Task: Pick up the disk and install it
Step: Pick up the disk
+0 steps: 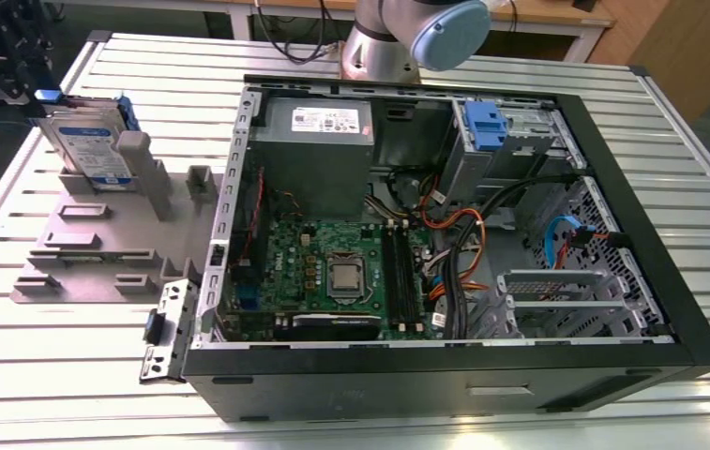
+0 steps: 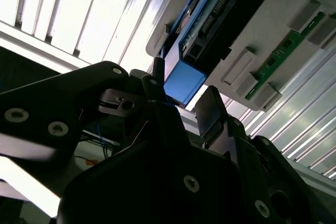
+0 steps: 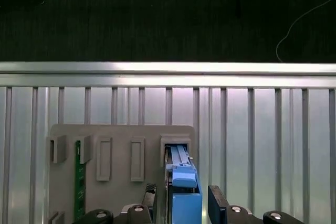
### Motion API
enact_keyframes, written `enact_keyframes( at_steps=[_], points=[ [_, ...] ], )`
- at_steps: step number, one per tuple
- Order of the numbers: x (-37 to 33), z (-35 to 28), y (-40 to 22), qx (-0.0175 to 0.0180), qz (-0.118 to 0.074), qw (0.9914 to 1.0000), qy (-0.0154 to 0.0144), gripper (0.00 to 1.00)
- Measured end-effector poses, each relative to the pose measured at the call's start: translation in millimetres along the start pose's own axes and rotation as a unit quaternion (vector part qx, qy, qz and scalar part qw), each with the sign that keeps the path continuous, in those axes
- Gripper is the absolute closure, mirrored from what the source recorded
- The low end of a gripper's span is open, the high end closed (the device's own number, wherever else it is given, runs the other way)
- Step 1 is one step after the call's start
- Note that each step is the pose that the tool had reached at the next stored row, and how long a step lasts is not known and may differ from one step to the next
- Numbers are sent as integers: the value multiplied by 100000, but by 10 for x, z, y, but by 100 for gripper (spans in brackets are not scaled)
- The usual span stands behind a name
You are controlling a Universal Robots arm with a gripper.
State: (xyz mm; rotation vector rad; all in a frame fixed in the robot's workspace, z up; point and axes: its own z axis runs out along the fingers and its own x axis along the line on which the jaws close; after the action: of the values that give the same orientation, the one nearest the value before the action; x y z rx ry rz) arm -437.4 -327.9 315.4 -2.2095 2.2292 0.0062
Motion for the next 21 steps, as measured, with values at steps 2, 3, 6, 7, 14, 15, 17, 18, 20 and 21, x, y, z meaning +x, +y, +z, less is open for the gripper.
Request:
enact_keyframes(
  at_steps=[2, 3, 6, 7, 14, 15, 17, 18, 20, 21],
  points=[
    [0, 11, -12, 60, -16, 100000, -1, 49],
    [1, 15, -18, 68, -26, 100000, 2, 49],
    [0, 32, -25, 114, -26, 100000, -1, 49],
    [1, 42, -26, 121, -29, 100000, 1, 49],
    [1, 146, -26, 121, -34, 100000, -84, 49],
    [1, 155, -26, 119, -35, 100000, -86, 49],
    [1, 158, -26, 102, -32, 100000, -79, 49],
    [1, 160, -26, 108, -32, 100000, -83, 49],
    [1, 162, -26, 117, -33, 100000, -85, 49],
    [1, 162, -26, 115, -35, 100000, -86, 49]
  ],
)
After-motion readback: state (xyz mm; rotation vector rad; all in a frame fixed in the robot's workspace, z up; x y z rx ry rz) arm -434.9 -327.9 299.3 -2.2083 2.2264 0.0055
